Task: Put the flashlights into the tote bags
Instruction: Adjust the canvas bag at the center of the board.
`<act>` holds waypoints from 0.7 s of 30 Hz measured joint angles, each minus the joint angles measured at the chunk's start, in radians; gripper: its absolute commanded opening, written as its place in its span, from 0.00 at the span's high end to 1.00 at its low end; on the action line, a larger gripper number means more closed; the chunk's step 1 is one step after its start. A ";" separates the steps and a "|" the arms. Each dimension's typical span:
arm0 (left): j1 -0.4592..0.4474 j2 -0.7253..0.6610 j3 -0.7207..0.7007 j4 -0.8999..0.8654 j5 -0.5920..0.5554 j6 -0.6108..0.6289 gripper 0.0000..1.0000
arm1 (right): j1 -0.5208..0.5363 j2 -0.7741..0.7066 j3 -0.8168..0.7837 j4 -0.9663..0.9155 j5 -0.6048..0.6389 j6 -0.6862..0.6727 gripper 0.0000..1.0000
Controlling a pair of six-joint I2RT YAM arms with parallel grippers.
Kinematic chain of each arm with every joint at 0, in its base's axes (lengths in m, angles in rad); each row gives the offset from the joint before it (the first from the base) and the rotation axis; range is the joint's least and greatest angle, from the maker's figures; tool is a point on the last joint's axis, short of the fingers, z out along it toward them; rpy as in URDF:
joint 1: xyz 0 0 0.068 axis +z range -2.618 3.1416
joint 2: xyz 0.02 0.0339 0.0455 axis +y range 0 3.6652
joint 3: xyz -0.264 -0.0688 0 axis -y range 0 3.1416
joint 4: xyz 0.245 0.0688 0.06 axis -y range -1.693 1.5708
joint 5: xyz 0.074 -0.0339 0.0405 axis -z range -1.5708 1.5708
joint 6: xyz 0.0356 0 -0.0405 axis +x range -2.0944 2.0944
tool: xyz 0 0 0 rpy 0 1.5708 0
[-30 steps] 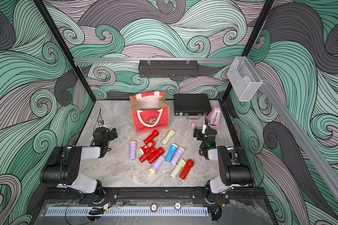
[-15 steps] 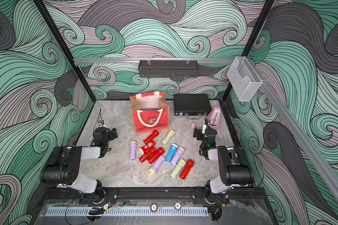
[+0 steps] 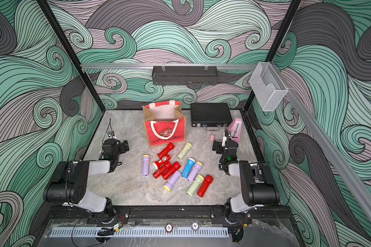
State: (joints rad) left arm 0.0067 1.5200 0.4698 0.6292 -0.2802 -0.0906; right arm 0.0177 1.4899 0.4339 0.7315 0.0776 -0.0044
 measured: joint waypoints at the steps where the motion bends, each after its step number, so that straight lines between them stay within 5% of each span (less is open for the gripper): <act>1: 0.000 -0.006 0.003 -0.010 0.003 0.001 0.01 | 0.000 -0.016 0.002 -0.010 0.000 0.000 0.00; 13: 0.000 -0.264 0.130 -0.374 0.032 -0.045 0.01 | 0.027 -0.301 0.063 -0.278 0.004 0.000 0.00; 21: 0.000 -0.381 0.304 -0.781 0.065 -0.231 0.01 | 0.109 -0.555 0.121 -0.571 0.087 0.051 0.00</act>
State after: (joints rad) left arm 0.0067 1.1393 0.7738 -0.1520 -0.2153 -0.3218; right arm 0.1272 0.9344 0.5545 0.1600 0.1646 0.0467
